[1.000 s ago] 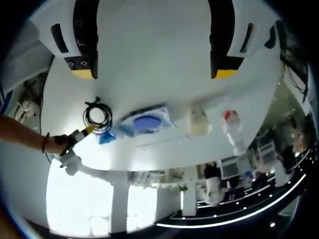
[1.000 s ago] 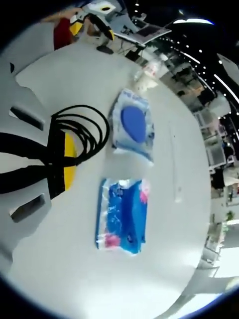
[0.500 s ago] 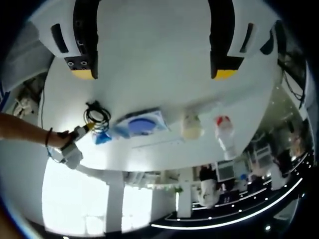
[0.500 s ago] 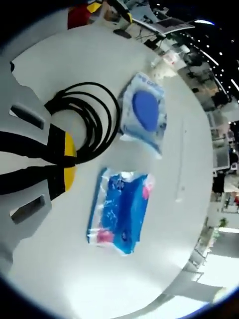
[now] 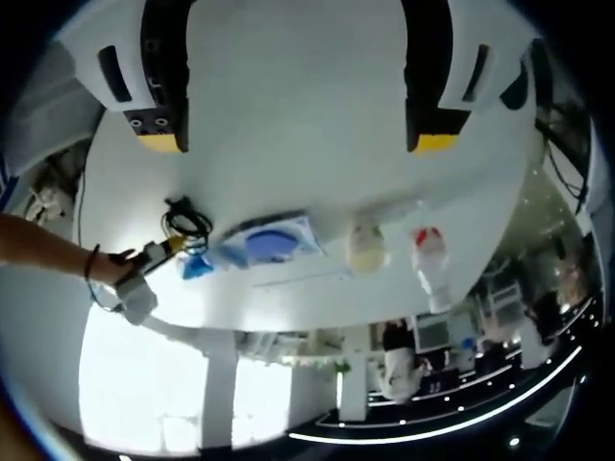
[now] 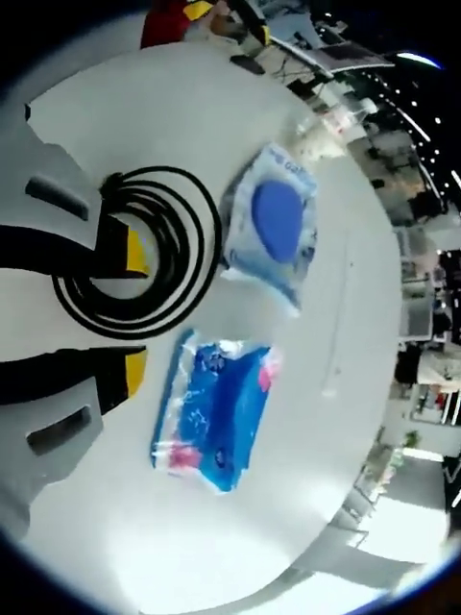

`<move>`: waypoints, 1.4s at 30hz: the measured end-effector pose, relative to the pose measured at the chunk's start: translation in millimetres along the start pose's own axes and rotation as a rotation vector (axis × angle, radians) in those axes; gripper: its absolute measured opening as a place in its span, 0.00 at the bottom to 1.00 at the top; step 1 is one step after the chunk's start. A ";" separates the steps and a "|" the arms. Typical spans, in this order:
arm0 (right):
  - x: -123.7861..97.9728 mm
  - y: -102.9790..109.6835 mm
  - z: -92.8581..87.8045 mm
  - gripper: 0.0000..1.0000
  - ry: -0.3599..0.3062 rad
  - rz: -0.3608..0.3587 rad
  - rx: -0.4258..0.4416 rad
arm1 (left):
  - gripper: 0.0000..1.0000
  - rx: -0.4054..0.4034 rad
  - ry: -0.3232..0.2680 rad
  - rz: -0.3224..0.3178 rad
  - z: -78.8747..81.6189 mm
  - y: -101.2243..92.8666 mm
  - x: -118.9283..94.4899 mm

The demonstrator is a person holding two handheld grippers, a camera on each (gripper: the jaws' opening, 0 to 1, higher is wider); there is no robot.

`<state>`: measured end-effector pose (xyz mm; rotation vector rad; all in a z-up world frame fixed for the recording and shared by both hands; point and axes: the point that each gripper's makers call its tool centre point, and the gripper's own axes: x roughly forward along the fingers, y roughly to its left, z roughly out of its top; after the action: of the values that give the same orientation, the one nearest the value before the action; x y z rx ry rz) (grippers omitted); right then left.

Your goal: Arrange the tabletop items into an orderly group along one side of the table until the central work area is clear of visible clutter.

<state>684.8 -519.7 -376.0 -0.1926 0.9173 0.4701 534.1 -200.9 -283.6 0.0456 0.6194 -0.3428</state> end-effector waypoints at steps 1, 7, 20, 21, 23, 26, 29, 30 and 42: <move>-2.5 1.8 1.0 0.33 -0.009 0.008 0.016 | 0.90 -0.001 0.000 0.000 0.1 0.0 -0.2; -22.8 14.4 8.3 0.62 -0.068 0.043 0.044 | 0.92 -0.001 -0.007 -0.001 2.4 -1.3 -4.8; -77.5 36.7 9.7 0.97 -0.206 0.079 0.052 | 0.98 0.003 -0.025 -0.019 8.4 -8.7 -11.0; -79.1 37.4 9.4 0.98 -0.208 0.080 0.050 | 0.99 0.004 -0.029 -0.023 8.7 -9.8 -11.5; -91.1 43.2 9.2 0.99 -0.241 0.091 0.031 | 0.99 0.007 -0.032 -0.031 8.2 -13.0 -12.5; -105.7 49.7 7.4 0.99 -0.270 0.101 0.022 | 0.99 0.014 -0.030 -0.039 7.0 -15.7 -13.6; -121.3 58.2 3.4 0.99 -0.297 0.114 0.002 | 0.99 0.013 -0.038 -0.051 6.5 -18.9 -15.7; -124.5 59.9 2.7 0.99 -0.304 0.115 -0.004 | 0.99 0.013 -0.042 -0.051 6.4 -19.1 -16.5; -154.1 81.4 -23.9 0.99 -0.325 0.105 -0.077 | 0.99 0.042 -0.042 -0.073 -2.2 -21.9 -21.7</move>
<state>550.0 -503.8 -264.1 -0.1328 0.5939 0.6148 509.2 -214.6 -271.6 0.0560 0.5731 -0.4263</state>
